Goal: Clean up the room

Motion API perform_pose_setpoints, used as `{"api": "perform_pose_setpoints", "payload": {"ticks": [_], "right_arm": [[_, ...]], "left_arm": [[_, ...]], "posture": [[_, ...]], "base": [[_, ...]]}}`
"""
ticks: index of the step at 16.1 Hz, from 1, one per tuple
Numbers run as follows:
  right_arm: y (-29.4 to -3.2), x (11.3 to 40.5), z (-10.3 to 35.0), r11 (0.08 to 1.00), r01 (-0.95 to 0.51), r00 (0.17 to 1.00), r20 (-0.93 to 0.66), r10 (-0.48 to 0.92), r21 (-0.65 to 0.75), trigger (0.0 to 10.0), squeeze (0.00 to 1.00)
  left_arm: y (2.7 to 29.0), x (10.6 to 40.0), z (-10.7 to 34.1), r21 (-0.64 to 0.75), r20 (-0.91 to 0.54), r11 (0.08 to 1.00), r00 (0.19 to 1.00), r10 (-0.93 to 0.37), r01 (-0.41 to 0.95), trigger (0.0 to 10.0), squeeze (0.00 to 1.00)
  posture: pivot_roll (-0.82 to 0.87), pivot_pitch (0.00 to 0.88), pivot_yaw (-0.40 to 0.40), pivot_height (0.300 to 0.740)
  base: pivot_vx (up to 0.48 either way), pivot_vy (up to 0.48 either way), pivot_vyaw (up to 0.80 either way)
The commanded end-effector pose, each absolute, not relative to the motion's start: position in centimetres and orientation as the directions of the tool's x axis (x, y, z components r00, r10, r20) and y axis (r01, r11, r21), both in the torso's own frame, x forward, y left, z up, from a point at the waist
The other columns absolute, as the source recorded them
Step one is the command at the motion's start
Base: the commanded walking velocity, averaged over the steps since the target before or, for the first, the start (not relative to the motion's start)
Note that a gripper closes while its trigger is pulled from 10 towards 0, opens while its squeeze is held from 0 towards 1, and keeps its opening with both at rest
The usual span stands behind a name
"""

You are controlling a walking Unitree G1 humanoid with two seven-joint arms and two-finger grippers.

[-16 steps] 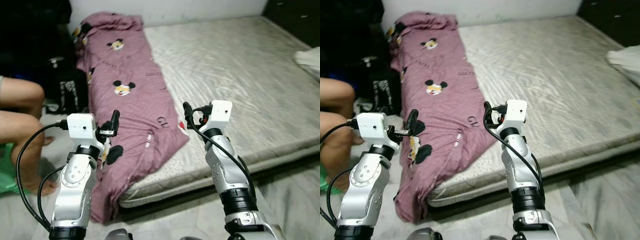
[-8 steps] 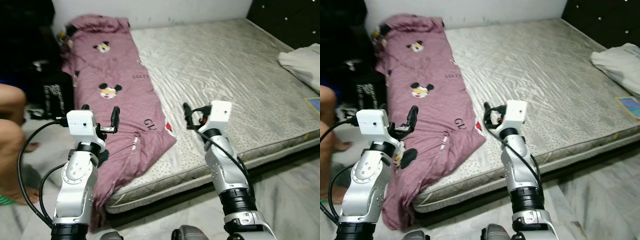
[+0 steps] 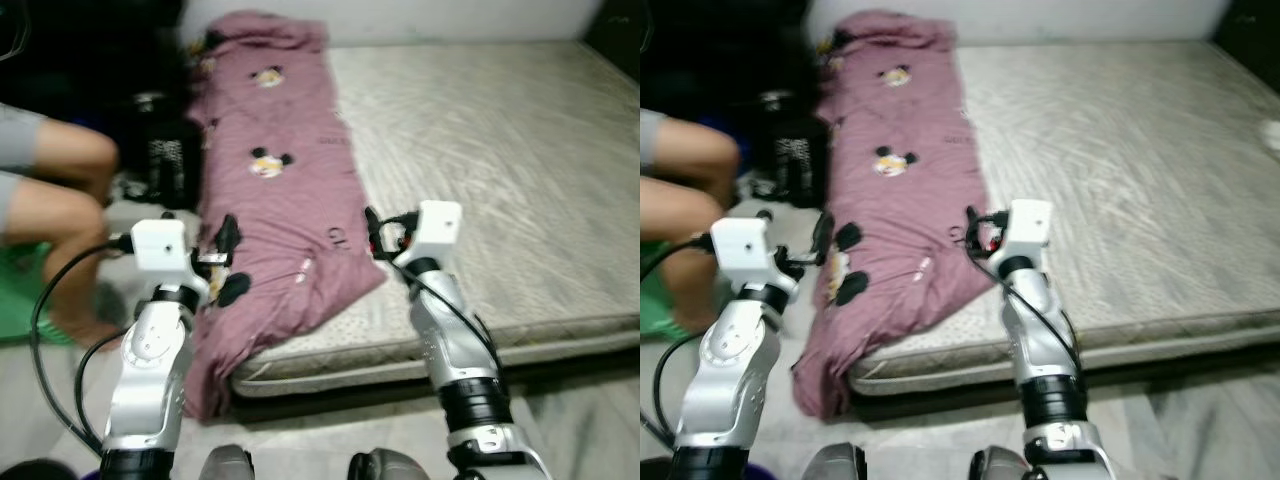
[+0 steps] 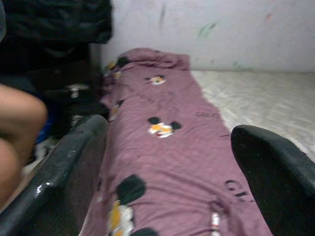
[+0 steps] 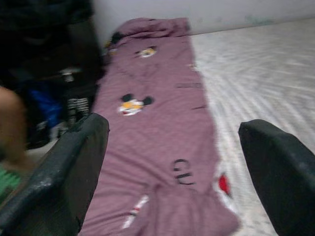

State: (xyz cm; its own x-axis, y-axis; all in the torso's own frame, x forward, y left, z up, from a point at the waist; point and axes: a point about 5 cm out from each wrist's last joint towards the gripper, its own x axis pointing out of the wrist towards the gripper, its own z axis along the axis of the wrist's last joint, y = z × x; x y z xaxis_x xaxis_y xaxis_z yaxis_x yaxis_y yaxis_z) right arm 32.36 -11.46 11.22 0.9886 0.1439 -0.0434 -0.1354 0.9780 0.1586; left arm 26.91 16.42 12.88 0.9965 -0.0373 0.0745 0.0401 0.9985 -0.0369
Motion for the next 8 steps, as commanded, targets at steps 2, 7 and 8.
{"api": "perform_pose_setpoints", "payload": {"ticks": [2, 7, 8], "right_arm": [[-11.86, 32.21, 11.51, 0.978, -0.127, 0.99, -0.038, 0.135, 0.164, 10.0, 0.0], [-11.89, 32.04, 11.43, 0.977, -0.134, 0.988, -0.049, 0.144, 0.166, 10.0, 0.0], [-11.89, 32.03, 11.43, 0.977, -0.136, 0.988, -0.048, 0.146, 0.167, 10.0, 0.0]], "left_arm": [[16.28, 26.85, 13.45, -0.036, 0.085, 0.998, 0.996, -0.039, 0.042, 10.0, 0.0], [16.2, 26.85, 13.34, -0.051, 0.073, 0.998, 0.997, -0.037, 0.041, 10.0, 0.0], [16.2, 26.85, 13.31, -0.055, 0.071, 0.998, 0.997, -0.036, 0.04, 10.0, 0.0]], "posture": [[-0.04, 0.104, -0.013, 0.74], [-0.04, 0.105, -0.018, 0.72], [-0.04, 0.104, -0.019, 0.71]], "base": [[0.0, 0.0, 0.0], [0.0, 0.0, 0.0], [0.0, 0.0, 0.0]]}}
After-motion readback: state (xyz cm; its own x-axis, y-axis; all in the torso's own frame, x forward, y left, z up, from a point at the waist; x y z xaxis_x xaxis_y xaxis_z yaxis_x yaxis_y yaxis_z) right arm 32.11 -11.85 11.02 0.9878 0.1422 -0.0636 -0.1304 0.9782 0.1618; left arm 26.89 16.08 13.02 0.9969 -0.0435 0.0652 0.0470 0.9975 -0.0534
